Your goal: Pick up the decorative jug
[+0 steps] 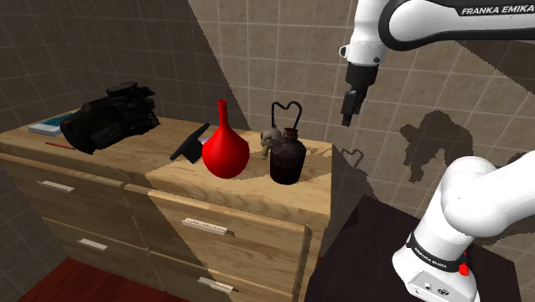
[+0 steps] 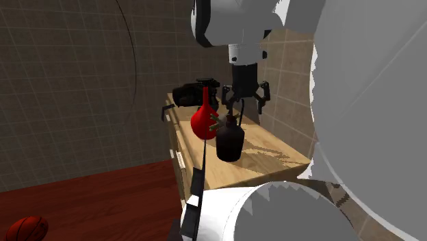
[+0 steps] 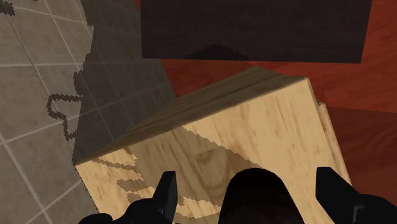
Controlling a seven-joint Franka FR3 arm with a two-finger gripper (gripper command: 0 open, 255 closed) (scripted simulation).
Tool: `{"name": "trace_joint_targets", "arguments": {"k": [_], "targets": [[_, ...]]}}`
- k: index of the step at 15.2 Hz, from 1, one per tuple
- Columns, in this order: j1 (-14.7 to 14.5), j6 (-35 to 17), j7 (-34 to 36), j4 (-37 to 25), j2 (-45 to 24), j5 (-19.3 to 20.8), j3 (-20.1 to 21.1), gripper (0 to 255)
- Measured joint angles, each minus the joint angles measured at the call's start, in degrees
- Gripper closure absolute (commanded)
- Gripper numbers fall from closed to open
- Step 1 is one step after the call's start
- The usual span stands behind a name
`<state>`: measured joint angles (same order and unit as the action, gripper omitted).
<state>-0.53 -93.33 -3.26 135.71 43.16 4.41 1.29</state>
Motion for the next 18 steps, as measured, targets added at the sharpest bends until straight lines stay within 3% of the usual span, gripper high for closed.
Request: {"name": "trace_joint_targets", "arguments": {"k": [5,16,18], "targets": [[-0.9,-1.8,-4.4,-5.4,-6.9,0.0,-1.9,0],[-3.9,-2.5,-21.1,-29.7,-31.6,-3.7,-7.0,0],[-4.0,-3.4,-22.1,-30.2,-33.0,-4.1,-7.1,0]]}}
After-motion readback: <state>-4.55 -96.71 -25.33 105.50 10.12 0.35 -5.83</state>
